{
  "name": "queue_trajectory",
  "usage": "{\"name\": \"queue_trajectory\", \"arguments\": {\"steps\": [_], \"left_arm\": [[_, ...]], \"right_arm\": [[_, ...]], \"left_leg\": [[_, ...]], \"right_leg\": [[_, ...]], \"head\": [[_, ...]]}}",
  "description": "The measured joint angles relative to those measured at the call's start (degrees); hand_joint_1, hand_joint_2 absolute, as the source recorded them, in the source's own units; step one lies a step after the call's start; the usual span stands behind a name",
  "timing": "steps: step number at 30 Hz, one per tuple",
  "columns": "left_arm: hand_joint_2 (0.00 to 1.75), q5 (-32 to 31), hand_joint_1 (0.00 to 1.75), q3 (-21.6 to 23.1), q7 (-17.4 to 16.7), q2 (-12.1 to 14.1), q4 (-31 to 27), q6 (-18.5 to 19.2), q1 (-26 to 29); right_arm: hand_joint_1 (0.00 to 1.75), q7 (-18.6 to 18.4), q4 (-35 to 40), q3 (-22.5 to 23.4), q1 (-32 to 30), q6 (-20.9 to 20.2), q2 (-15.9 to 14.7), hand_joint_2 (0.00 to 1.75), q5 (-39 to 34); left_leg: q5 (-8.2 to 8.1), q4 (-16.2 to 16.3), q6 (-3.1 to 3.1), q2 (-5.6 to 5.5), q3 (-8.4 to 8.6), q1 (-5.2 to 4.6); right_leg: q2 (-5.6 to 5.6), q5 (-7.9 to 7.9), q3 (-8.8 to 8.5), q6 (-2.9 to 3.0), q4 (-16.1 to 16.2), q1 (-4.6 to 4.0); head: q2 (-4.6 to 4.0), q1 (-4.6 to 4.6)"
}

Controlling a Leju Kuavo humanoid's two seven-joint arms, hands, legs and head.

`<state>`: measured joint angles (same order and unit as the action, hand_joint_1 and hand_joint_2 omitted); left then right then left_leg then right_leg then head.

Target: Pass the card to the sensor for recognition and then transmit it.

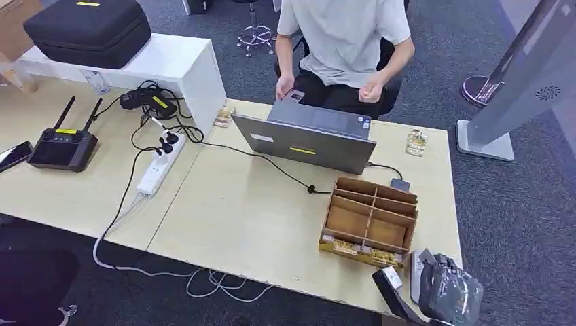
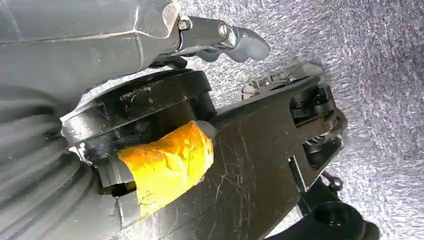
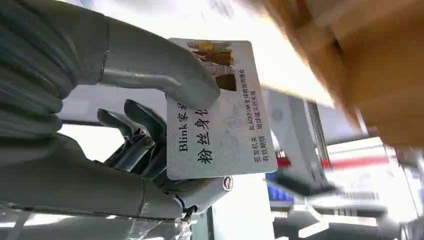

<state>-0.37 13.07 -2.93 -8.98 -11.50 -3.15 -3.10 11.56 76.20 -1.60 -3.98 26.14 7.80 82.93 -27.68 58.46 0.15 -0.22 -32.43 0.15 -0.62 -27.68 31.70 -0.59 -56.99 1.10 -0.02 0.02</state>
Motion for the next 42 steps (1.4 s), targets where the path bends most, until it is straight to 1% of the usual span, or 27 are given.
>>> {"name": "queue_trajectory", "arguments": {"steps": [2, 4, 6, 8, 10, 12, 14, 17, 21, 25, 28, 29, 35, 38, 42], "left_arm": [[1.75, -0.6, 0.0, 0.0, 0.0, 0.0, 0.0, 0.1, 0.0], [1.75, -1.6, 0.0, 0.0, 1.8, 0.1, 0.0, 1.5, 0.1], [1.75, -1.9, 0.0, 0.0, 4.5, 0.2, 0.2, 3.0, 0.4], [1.75, -2.7, 0.0, 0.0, 6.4, 0.2, 0.4, 3.1, 0.5], [1.75, -3.2, 0.0, 0.0, 7.5, 0.2, 0.5, 2.9, 0.6], [1.75, -3.7, 0.0, 0.0, 7.9, 0.2, 0.5, 3.0, 0.5], [1.75, -4.1, 0.0, 0.0, 8.0, 0.2, 0.5, 3.0, 0.5], [1.75, -4.8, 0.0, 0.0, 8.3, 0.3, 0.5, 3.0, 0.5], [1.75, -5.9, 0.0, 0.3, 9.6, 0.3, 0.5, 2.6, 0.2], [1.75, -6.5, 0.0, 0.7, 9.9, 0.3, 0.5, 2.3, -0.3], [1.75, -6.3, 0.0, 0.7, 8.7, 0.2, 0.5, 0.8, -0.8], [1.75, -6.3, 0.0, 0.7, 8.2, 0.1, 0.5, 0.5, -0.9], [1.75, -6.3, 0.0, 0.7, 7.0, -0.4, 0.5, -0.3, -1.4], [1.75, -6.3, 0.0, 0.7, 6.1, -0.4, 0.5, -0.4, -1.4], [1.75, -6.3, 0.0, 0.7, 6.1, -0.4, 0.5, -0.4, -1.4]], "right_arm": [[1.75, -0.2, 4.0, -0.9, 1.2, -1.6, 0.1, 1.75, 0.0], [1.75, -0.6, 7.7, -2.1, 3.8, -3.2, 0.1, 1.75, -0.1], [1.75, -1.6, 10.7, -3.7, 8.1, -4.8, 0.1, 1.75, -0.2], [1.75, -2.4, 12.1, -5.0, 13.2, -7.1, 0.1, 1.75, -1.8], [1.75, -3.3, 12.2, -5.6, 18.8, -9.2, 0.2, 1.75, -3.3], [1.75, -4.5, 11.5, -5.7, 24.8, -11.1, 0.5, 1.75, -4.3], [1.75, -5.5, 9.9, -5.7, 29.6, -12.3, 1.2, 1.75, -4.6], [1.75, -7.1, 7.0, -5.7, 34.6, -13.3, 2.1, 1.75, -4.2], [1.75, -10.8, 0.1, -4.7, 41.1, -13.5, 2.5, 1.75, -2.5], [1.75, -13.7, -7.8, -0.4, 46.2, -13.4, 2.5, 1.75, -2.5], [1.75, -14.0, -12.3, 3.9, 48.0, -13.2, 2.5, 1.75, -2.1], [0.0, -13.9, -13.3, 4.9, 48.2, -13.2, 2.5, 1.75, -2.1], [0.0, -12.9, -16.1, 7.8, 48.3, -12.9, 2.5, 1.75, -1.6], [0.0, -12.3, -16.7, 8.4, 48.2, -12.9, 2.6, 1.75, -1.3], [0.0, -12.2, -17.1, 8.9, 48.1, -12.9, 2.7, 1.75, -1.3]], "left_leg": [[0.0, 0.0, 0.0, 0.04, 0.01, 0.0], [0.04, 0.0, -0.03, 0.05, -0.01, -0.01], [0.05, 0.0, -0.04, 0.15, 0.01, -0.02], [0.1, 0.0, -0.03, 0.12, 0.0, -0.02], [0.17, 0.0, -0.04, 0.11, -0.04, -0.02], [0.25, 0.0, -0.03, 0.1, -0.09, -0.02], [0.26, 0.0, -0.02, 0.1, -0.09, -0.02], [0.28, 0.0, -0.05, 0.04, -0.11, -0.02], [0.28, 0.0, -0.05, 0.03, -0.13, -0.01], [0.29, 0.1, -0.05, 0.04, -0.15, -0.01], [0.29, 0.1, -0.05, 0.03, -0.17, -0.01], [0.29, 0.1, -0.05, 0.03, -0.17, -0.01], [0.28, 0.1, -0.05, 0.05, -0.2, 0.01], [0.28, 0.1, -0.05, 0.06, -0.2, 0.02], [0.28, 0.1, -0.05, 0.06, -0.21, 0.02]], "right_leg": [[0.02, 0.0, 0.0, 0.0, 0.0, 0.0], [0.08, 0.02, 0.05, 0.02, 0.0, 0.01], [0.19, 0.07, 0.11, 0.02, 0.0, 0.01], [0.19, 0.1, 0.12, 0.0, -0.1, 0.02], [0.18, 0.19, 0.15, 0.03, -0.1, 0.02], [0.17, 0.24, 0.2, 0.02, -0.1, 0.02], [0.17, 0.25, 0.19, 0.02, -0.1, 0.02], [0.13, 0.25, 0.2, 0.02, -0.1, 0.01], [0.12, 0.26, 0.22, 0.03, -0.1, 0.01], [0.09, 0.27, 0.22, 0.02, -0.1, 0.01], [0.1, 0.28, 0.23, 0.01, -0.1, 0.01], [0.11, 0.28, 0.23, 0.01, -0.1, 0.01], [0.13, 0.28, 0.29, 0.01, -0.1, -0.01], [0.14, 0.28, 0.3, 0.01, -0.1, -0.01], [0.13, 0.28, 0.3, 0.01, -0.1, -0.01]], "head": [[0.0, -0.02], [0.0, 0.0], [0.0, -0.02], [0.0, -0.02], [0.0, -0.04], [0.0, 0.0], [0.0, 0.0], [0.0, -0.02], [0.0, 0.0], [0.0, 0.0], [0.0, 0.0], [0.0, 0.0], [0.0, 0.0], [0.0, 0.0], [0.0, 0.0]]}}
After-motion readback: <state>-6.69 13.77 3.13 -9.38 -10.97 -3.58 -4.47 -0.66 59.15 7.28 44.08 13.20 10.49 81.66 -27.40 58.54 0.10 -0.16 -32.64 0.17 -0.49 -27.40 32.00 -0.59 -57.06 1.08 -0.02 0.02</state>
